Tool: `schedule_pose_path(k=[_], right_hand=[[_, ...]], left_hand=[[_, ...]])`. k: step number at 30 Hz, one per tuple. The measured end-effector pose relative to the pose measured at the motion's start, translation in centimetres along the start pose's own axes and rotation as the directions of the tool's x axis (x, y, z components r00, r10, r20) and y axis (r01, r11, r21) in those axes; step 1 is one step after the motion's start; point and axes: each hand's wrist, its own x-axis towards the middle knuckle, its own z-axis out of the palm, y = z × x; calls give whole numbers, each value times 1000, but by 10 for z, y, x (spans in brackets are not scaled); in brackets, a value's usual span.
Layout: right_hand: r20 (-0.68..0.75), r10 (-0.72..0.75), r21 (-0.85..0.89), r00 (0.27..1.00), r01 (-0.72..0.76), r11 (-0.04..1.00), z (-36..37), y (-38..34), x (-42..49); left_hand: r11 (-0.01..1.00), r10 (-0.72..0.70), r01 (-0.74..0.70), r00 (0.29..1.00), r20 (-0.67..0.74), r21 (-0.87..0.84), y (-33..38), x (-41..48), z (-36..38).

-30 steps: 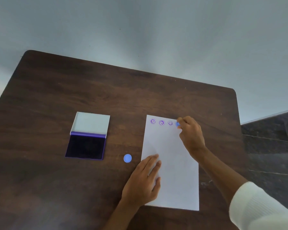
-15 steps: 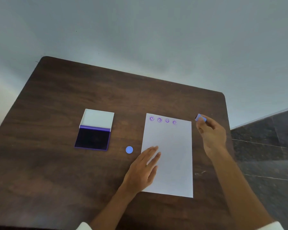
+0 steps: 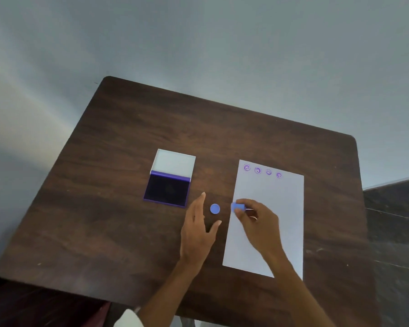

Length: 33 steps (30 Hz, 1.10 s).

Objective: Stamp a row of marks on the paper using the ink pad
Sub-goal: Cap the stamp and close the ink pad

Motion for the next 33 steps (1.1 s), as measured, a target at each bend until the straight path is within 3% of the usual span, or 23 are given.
schedule_pose_path(k=[2, 7, 13, 15, 18, 22, 27, 33], right_hand=[[30, -76, -83, 997, 78, 994, 14, -2, 0], [171, -66, -113, 983, 86, 990, 30, -8, 5], [191, -105, -130, 976, 131, 983, 38, -13, 7], [198, -47, -126, 979, 73, 989, 45, -12, 6], [241, 161, -93, 957, -142, 985, 54, -8, 9], [258, 230, -103, 939, -210, 972, 58, 0, 9], [307, 173, -157, 936, -129, 979, 58, 14, 11], [259, 41, -175, 965, 6, 985, 57, 10, 16]], left_hand=[[1000, -4, 4, 1000, 14, -15, 0, 1, 1], [1000, 8, -8, 1000, -4, -25, 2, 6, 0], [997, 82, -81, 992, -92, 17, -2, 11, 6], [997, 75, -74, 992, -99, 8, -2, 14, 5], [998, 66, -65, 991, -119, 12, -1, 17, 5], [998, 67, -65, 992, -108, 21, -2, 17, 3], [996, 87, -83, 989, -118, 44, -3, 18, 5], [992, 111, -103, 986, -126, 69, -5, 18, 7]])
